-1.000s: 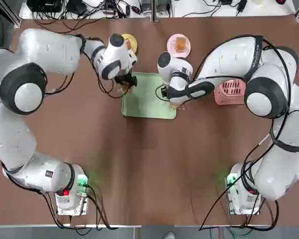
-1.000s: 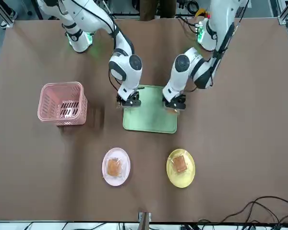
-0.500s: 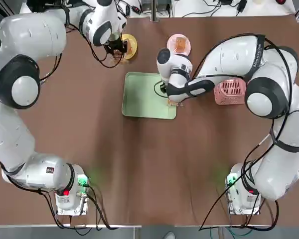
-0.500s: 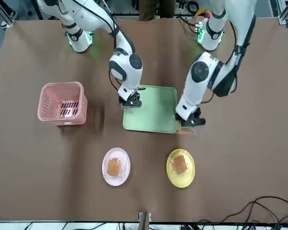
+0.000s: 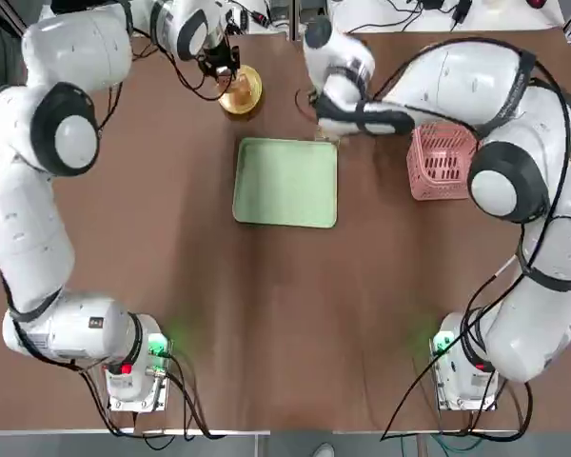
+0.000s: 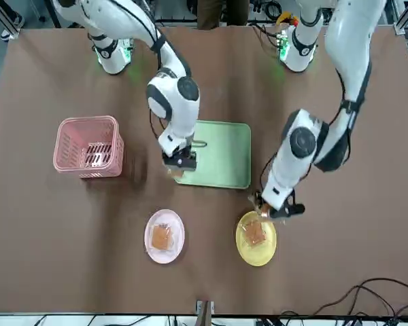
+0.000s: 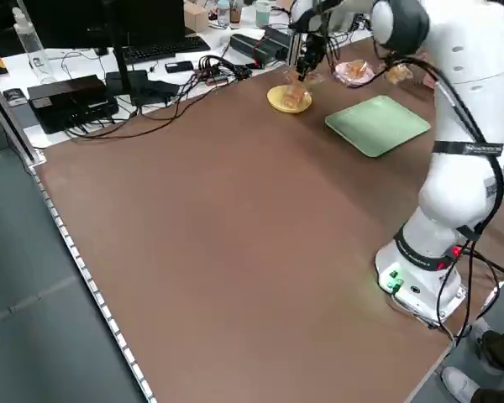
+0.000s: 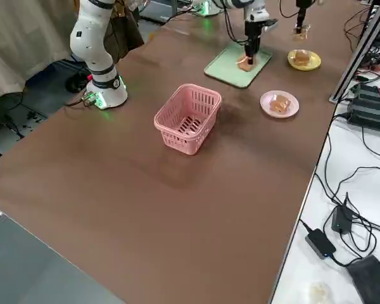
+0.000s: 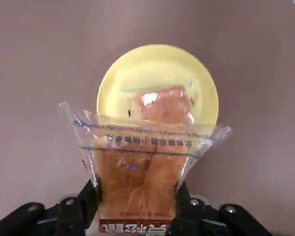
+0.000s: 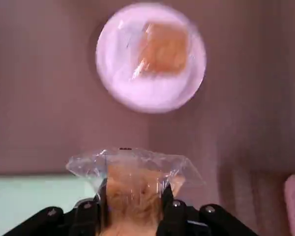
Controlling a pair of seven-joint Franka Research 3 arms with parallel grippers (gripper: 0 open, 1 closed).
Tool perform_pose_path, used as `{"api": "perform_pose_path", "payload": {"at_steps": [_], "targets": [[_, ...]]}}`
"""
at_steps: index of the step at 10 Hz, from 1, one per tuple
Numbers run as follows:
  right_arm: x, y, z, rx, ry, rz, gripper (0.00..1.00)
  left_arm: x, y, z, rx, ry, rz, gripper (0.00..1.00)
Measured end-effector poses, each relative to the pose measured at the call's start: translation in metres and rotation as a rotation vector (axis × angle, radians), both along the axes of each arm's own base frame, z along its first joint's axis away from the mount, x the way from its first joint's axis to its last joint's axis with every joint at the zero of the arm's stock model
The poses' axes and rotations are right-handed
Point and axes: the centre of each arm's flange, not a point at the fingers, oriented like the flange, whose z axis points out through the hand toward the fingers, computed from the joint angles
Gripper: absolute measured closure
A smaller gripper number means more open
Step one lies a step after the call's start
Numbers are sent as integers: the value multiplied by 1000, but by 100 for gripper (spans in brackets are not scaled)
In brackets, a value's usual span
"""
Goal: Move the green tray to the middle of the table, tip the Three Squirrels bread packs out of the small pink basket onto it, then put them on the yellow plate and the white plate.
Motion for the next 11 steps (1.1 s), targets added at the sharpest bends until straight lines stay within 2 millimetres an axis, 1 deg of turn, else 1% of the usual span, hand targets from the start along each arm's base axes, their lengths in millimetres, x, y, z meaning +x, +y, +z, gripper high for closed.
{"api": "perform_pose_path", "payload": {"at_steps": [1,2,3,4,6,7,8,9,11], "targets": [[30,-18,3,-1,-34,-14,60,15,4,-12,-13,0,19,34],[59,-28,3,21,-81,-8,60,25,6,-22,-19,0,30,34],[82,-35,-4,46,-125,20,60,31,5,-28,-17,-5,36,34],[98,-37,-14,65,-152,40,62,34,0,-31,-13,-13,39,34],[118,-36,-30,76,-179,99,62,35,-15,-30,-19,-24,48,33],[127,-36,-35,81,-199,126,62,33,-22,-32,-22,-22,53,33],[134,-40,-41,80,-212,156,62,32,-25,-37,-22,-15,57,33],[140,-48,-45,61,-208,200,62,32,-25,-44,-28,-17,62,33],[148,-61,-45,29,-188,274,63,37,-20,-64,-40,-35,77,33]]}}
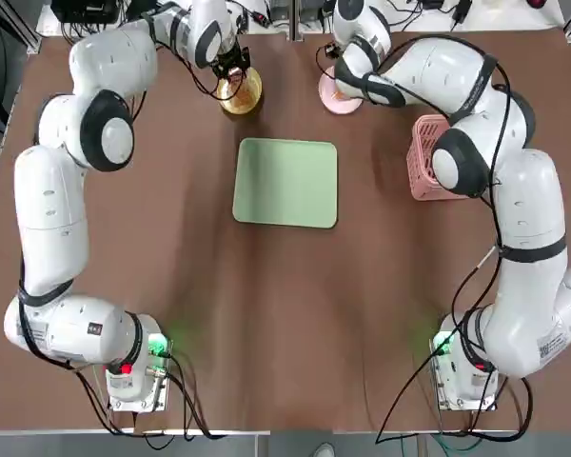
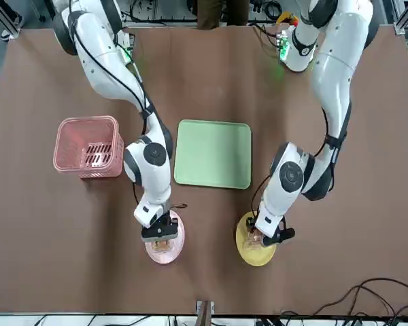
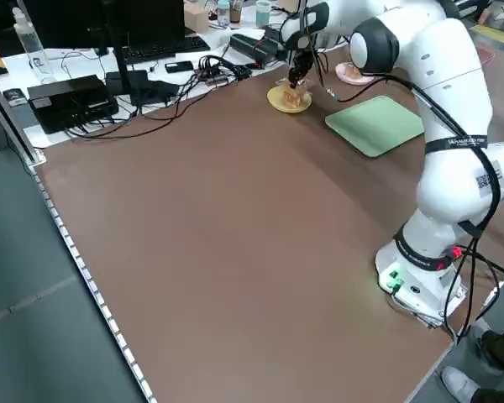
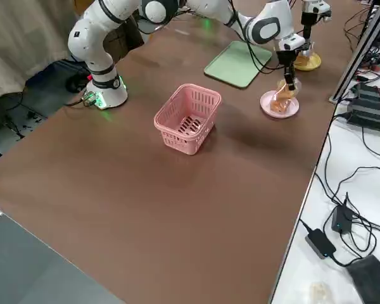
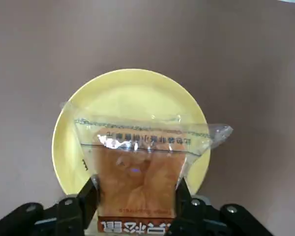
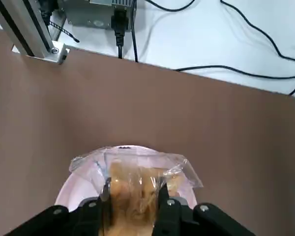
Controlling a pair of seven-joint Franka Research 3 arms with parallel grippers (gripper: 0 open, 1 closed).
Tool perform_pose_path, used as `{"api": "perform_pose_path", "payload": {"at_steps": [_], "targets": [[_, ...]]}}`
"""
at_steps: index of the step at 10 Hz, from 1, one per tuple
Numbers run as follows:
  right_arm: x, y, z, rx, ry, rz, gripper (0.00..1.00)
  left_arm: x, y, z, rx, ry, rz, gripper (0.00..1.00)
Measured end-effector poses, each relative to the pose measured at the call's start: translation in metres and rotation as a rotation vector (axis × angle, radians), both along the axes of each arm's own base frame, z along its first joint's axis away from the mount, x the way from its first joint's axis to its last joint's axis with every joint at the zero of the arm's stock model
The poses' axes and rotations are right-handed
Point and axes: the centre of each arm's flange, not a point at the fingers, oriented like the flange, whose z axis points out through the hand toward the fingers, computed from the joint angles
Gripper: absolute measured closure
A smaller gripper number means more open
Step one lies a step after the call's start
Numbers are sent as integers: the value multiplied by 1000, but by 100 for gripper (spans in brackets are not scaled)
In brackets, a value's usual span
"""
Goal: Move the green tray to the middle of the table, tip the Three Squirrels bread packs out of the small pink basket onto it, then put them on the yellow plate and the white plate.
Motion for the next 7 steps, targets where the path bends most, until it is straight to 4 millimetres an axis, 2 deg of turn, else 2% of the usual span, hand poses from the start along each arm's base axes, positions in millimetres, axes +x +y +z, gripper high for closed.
{"api": "perform_pose_path", "payload": {"at_steps": [2,6,7], "targets": [[5,-9,-1,-24,9,36,63,1,-2,-8,-9,-18,-2,33],[4,-7,-32,-18,13,69,63,0,-8,-11,-1,-34,0,33],[4,-7,-32,-18,12,72,63,0,-8,-11,-2,-34,4,33]]}}
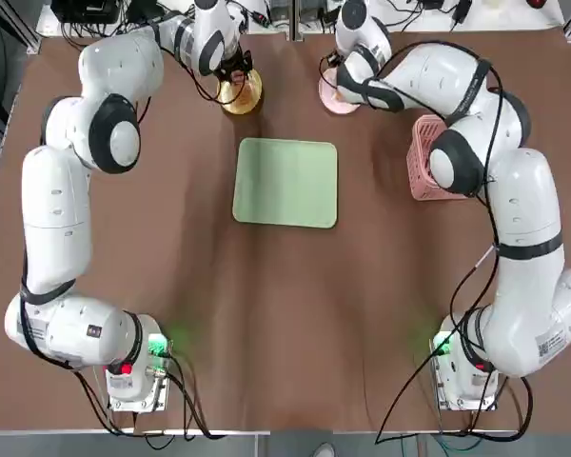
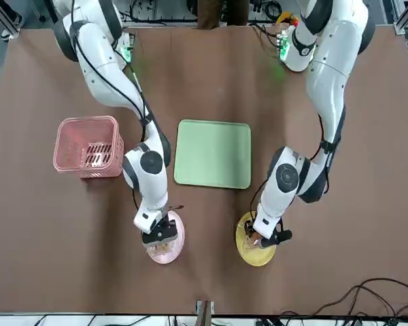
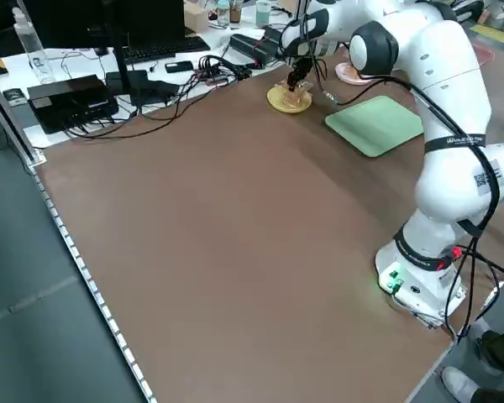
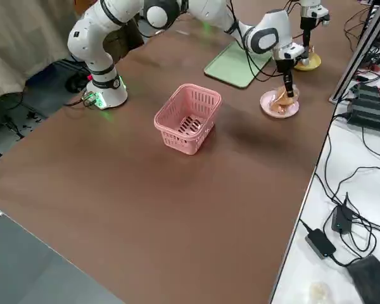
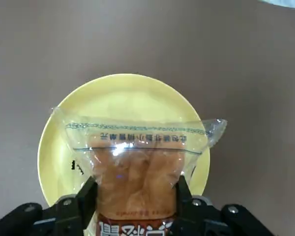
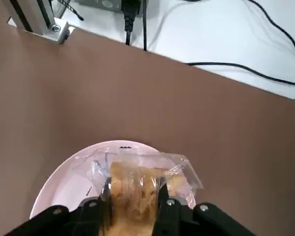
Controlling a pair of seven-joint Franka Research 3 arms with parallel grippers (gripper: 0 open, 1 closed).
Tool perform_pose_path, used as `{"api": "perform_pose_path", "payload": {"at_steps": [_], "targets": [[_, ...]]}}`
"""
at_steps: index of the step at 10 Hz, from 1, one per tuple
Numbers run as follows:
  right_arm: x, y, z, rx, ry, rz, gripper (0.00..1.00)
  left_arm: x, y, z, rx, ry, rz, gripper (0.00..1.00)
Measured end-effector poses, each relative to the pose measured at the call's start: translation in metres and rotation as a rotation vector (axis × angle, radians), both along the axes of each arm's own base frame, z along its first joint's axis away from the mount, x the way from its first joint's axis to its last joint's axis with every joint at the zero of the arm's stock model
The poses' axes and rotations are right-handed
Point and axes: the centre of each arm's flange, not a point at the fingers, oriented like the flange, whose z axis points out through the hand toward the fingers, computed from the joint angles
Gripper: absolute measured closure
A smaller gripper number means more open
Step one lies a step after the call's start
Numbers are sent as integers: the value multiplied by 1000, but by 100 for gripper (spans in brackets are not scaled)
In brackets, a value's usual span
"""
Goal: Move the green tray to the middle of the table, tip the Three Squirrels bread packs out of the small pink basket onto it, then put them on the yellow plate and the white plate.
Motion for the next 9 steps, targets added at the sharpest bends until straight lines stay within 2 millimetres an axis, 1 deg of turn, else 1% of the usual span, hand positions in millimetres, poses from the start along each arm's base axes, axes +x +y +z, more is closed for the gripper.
{"api": "perform_pose_path", "payload": {"at_steps": [2,3,4,5,6,7,8,9], "targets": [[0,0,0,0,1,0,63,0,0,0,-3,1,10,33],[0,0,0,0,1,0,60,0,0,0,-5,1,17,33],[0,0,-1,-1,1,0,56,0,-1,0,-6,1,18,32],[0,-1,-1,-1,2,0,49,-1,-2,-4,-5,7,17,19],[0,-2,-4,-3,6,-2,39,-2,-2,-11,-5,13,16,2],[0,-4,-5,-5,8,-4,38,-2,-3,-15,-7,12,16,0],[1,-5,-6,-7,9,-6,32,-2,-3,-15,-8,11,16,0],[0,-6,-8,-8,12,-7,32,-2,-3,-15,-8,11,16,0]]}}
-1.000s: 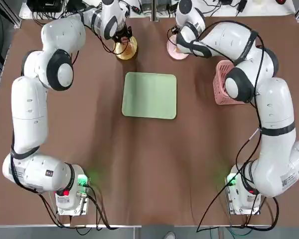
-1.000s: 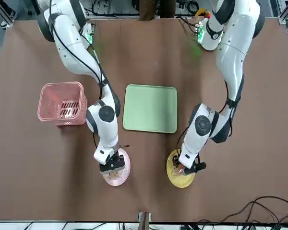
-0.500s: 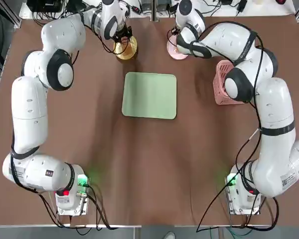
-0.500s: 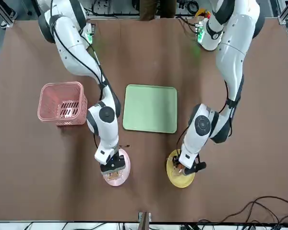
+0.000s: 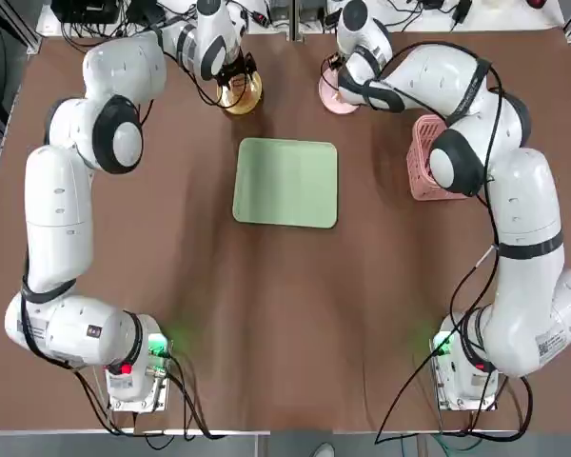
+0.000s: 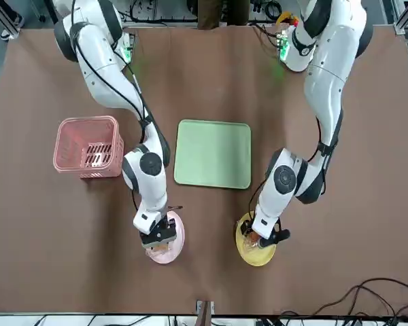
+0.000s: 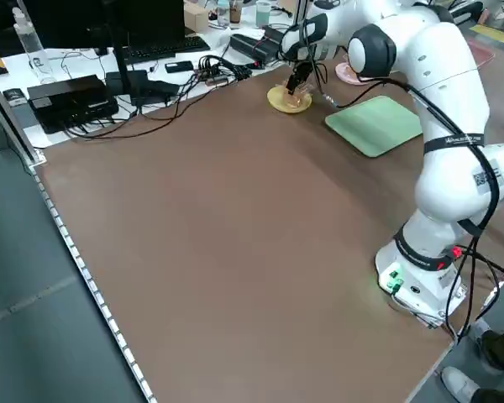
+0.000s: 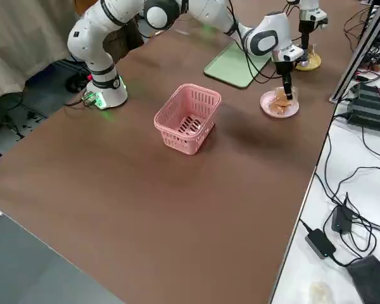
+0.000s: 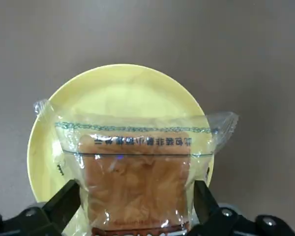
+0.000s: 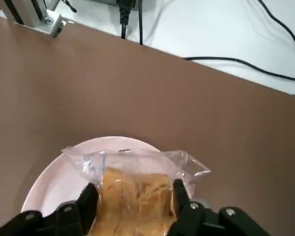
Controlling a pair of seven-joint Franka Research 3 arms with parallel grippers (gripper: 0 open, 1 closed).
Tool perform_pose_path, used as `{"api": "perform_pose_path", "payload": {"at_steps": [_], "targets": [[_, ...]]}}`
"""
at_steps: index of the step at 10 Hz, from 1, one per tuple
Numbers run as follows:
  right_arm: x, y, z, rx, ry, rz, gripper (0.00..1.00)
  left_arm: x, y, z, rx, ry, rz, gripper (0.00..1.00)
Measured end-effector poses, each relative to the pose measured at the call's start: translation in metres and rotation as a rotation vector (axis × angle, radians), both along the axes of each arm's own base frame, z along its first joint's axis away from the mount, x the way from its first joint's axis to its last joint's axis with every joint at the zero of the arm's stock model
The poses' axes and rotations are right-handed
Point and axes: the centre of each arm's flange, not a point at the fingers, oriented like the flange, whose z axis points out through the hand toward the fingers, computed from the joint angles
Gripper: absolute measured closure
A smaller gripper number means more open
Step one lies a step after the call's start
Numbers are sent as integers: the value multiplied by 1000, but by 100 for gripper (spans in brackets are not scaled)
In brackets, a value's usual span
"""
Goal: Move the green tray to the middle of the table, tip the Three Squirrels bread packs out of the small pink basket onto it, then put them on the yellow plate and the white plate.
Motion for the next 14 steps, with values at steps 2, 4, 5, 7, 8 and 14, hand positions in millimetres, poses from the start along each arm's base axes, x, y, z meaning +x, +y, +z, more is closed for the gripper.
{"api": "perform_pose_path", "payload": {"at_steps": [2,4,5,7,8,14], "targets": [[-2,-1,-4,-3,9,-1,32,0,0,0,0,0,0,0],[-4,-3,-11,-9,22,-2,32,2,1,4,-2,-8,2,0],[-5,-4,-12,-10,25,-3,31,6,3,12,-3,-17,7,0],[-7,-5,-14,-12,32,-3,22,8,5,31,9,-15,12,0],[-8,-3,-15,-8,35,-2,18,6,4,41,20,-6,11,0],[-13,7,6,20,52,-9,1,-19,59,205,112,76,-150,0]]}}
